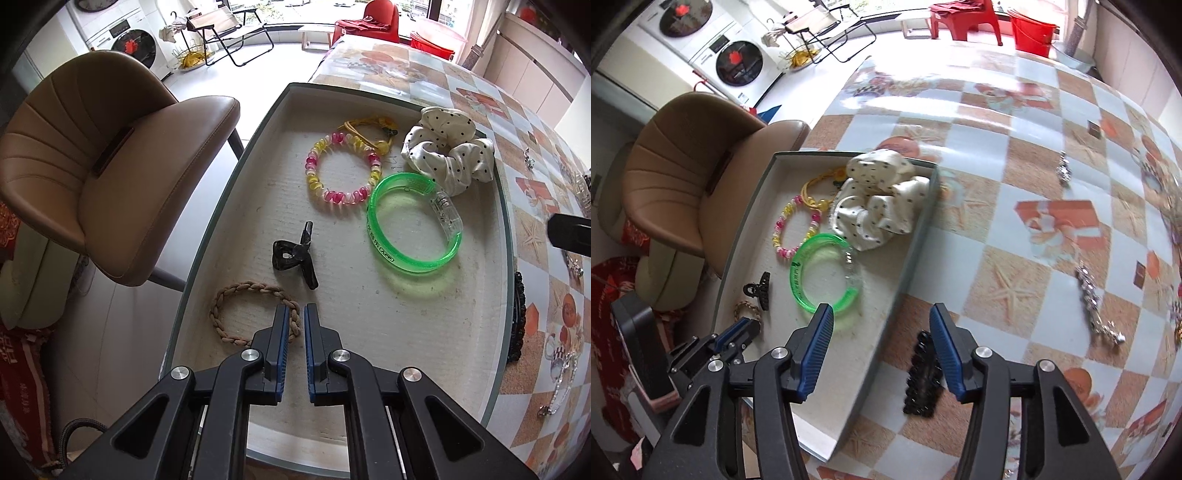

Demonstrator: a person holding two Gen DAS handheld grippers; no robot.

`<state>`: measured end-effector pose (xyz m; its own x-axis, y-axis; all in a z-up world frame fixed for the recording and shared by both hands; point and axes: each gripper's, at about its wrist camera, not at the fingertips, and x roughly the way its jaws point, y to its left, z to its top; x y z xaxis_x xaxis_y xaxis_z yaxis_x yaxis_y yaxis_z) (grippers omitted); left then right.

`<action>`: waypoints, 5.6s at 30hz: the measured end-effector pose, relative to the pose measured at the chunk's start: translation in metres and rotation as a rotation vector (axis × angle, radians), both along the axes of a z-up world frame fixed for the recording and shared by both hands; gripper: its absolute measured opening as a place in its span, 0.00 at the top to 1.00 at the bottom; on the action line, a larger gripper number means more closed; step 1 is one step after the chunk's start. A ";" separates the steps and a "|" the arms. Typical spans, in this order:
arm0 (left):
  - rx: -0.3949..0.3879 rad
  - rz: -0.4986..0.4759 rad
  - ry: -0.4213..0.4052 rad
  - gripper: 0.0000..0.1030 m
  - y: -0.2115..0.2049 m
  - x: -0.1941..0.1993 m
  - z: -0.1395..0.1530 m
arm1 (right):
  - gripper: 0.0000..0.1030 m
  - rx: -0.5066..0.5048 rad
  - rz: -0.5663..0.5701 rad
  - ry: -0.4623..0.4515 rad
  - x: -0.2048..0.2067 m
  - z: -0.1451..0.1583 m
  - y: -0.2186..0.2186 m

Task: Organize jewelry
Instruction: 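Carry braided bracelet and green bangle into the tray while both grippers open to release, then withdraw both open grippers from the tray back over the table, then grasp the black rhinestone hair clip with the left gripper while the right grasps the silver charm, then carry hair clip and silver charm into the tray while both grippers open to release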

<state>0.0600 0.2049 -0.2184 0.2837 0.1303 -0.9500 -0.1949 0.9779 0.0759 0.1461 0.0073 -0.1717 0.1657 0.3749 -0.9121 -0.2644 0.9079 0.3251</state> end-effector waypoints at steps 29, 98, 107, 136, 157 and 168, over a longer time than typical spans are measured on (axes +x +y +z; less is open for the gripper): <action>0.066 -0.063 -0.071 0.00 -0.046 0.003 0.032 | 0.16 0.027 -0.268 0.002 -0.040 -0.005 -0.150; -0.106 -0.209 0.022 0.49 -0.216 0.029 -0.017 | 0.68 -0.311 0.139 -0.093 0.020 -0.068 -0.138; -0.150 -0.233 0.024 0.66 -0.207 0.031 -0.015 | 0.88 -0.311 0.115 -0.101 0.008 -0.065 -0.135; -0.222 -0.252 -0.106 0.66 -0.159 0.008 0.061 | 0.89 -0.018 -0.134 0.006 -0.019 -0.009 -0.152; -0.157 -0.022 -0.118 0.66 -0.030 -0.020 0.048 | 0.89 0.054 0.114 -0.044 -0.002 0.022 0.001; -0.145 0.060 -0.054 0.66 0.003 -0.019 0.011 | 0.89 0.035 0.240 -0.014 0.004 -0.006 0.085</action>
<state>0.0407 0.2083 -0.2075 0.3310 0.0107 -0.9436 -0.2531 0.9643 -0.0779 0.1501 0.0920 -0.1776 0.0810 0.4369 -0.8959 -0.4761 0.8066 0.3503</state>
